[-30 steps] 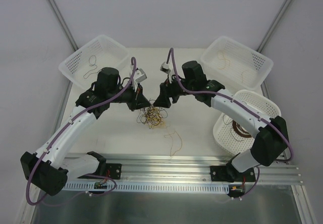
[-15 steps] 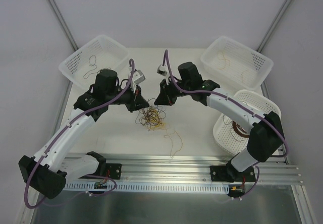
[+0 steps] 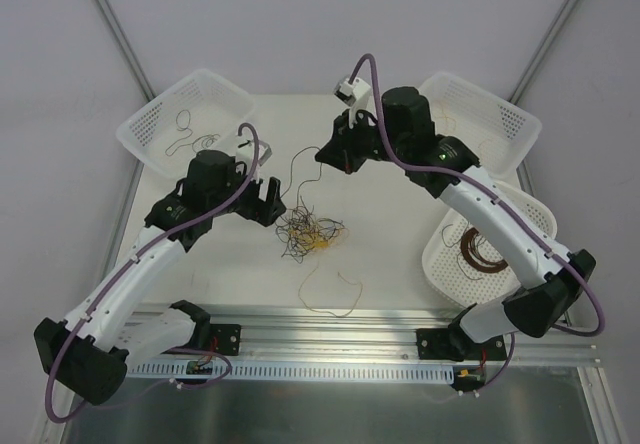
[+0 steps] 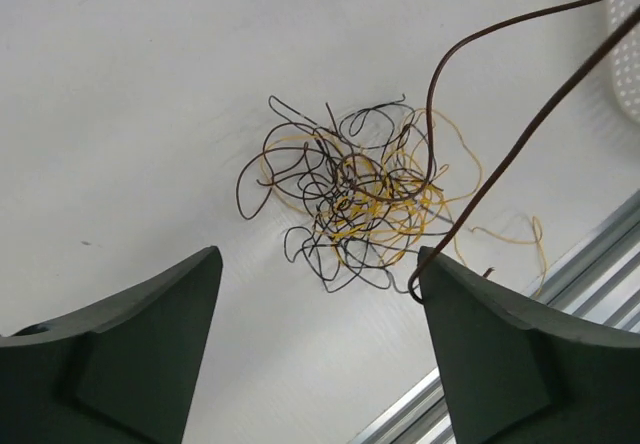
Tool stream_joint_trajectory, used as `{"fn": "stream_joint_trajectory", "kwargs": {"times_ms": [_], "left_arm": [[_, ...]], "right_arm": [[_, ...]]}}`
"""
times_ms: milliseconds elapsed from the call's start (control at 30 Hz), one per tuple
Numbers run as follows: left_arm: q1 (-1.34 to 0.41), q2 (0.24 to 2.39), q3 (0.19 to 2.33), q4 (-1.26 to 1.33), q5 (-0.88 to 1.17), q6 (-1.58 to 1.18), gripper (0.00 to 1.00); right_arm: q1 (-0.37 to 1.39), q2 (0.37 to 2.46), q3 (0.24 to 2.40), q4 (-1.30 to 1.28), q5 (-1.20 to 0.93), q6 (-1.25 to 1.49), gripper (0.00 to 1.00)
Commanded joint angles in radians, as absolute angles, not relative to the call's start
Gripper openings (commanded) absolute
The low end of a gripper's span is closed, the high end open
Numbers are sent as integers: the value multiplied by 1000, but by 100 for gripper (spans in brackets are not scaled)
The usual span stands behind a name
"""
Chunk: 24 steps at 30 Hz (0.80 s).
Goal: Untangle the cables
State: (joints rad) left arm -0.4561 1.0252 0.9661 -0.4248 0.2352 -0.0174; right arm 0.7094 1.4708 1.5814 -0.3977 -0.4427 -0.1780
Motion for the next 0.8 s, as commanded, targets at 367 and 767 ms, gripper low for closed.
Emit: {"fn": "stream_joint_trajectory", "kwargs": {"times_ms": [367,767], "left_arm": [[-448,764,764,-245,307,-60,96],[-448,704,696,-261,48,-170,99]], "right_arm": [[710,1407,1851,-525,-164,-75,1],[588,1243,1726,-649,133,-98,1]]}}
